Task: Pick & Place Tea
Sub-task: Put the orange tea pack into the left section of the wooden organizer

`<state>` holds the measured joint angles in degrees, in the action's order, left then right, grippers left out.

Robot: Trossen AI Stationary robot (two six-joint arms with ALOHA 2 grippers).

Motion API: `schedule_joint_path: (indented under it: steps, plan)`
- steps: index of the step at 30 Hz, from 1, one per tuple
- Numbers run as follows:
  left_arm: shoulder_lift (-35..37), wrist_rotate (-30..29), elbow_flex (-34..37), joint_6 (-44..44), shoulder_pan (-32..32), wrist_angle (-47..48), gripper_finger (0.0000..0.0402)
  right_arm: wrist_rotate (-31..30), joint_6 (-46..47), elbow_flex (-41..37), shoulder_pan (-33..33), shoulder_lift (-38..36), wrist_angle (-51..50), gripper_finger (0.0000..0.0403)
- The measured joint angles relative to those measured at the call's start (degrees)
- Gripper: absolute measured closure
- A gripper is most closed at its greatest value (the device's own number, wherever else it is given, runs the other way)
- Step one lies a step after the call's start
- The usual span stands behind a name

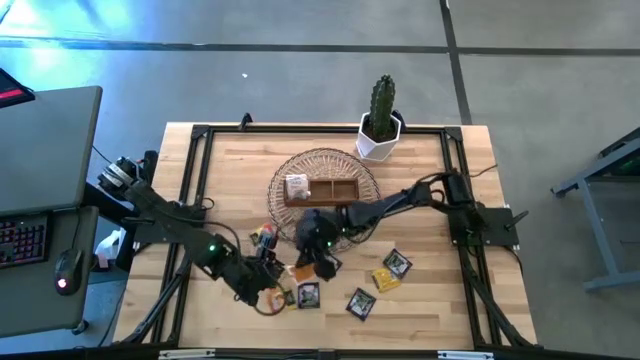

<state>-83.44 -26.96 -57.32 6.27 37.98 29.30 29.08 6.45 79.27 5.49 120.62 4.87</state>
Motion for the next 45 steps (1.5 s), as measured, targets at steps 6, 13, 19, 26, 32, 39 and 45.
schedule_joint_path:
  steps: [6, 13, 19, 26, 32, 39, 45]
  plan:
    - [0.0, -12.3, 0.0, -1.9, 1.5, 0.2, 0.0248, 1.4, 6.3, -1.5, -2.6, 0.0, 2.9, 0.0402]
    - [0.0, -9.2, 0.0, -4.0, 1.4, 0.2, 0.0248, 6.1, 7.1, -1.4, -2.3, 0.0, 3.8, 0.0402]
    - [0.0, -7.6, 0.0, -3.4, 1.4, -3.3, 0.0248, 6.0, 8.6, -1.4, -2.4, 0.0, 5.5, 0.0402]
    - [-0.3, -5.5, 0.0, -3.3, 1.4, -4.1, 0.0248, 7.9, 11.5, -1.4, -2.3, 0.0, 12.3, 0.0401]
    - [-0.5, -6.8, 0.0, -3.4, 1.4, -4.3, 0.0249, 8.0, 11.6, -1.4, -2.1, 0.0, 13.8, 0.0402]
    - [-0.5, -7.0, 0.0, -6.1, 1.4, -4.3, 0.0324, 2.4, 11.2, -1.3, -0.9, -0.1, 16.5, 0.0399]
    - [-0.5, -6.9, 0.0, -6.0, 1.4, -4.3, 0.0388, 1.3, 11.1, -1.3, -0.4, -0.1, 16.4, 0.0398]
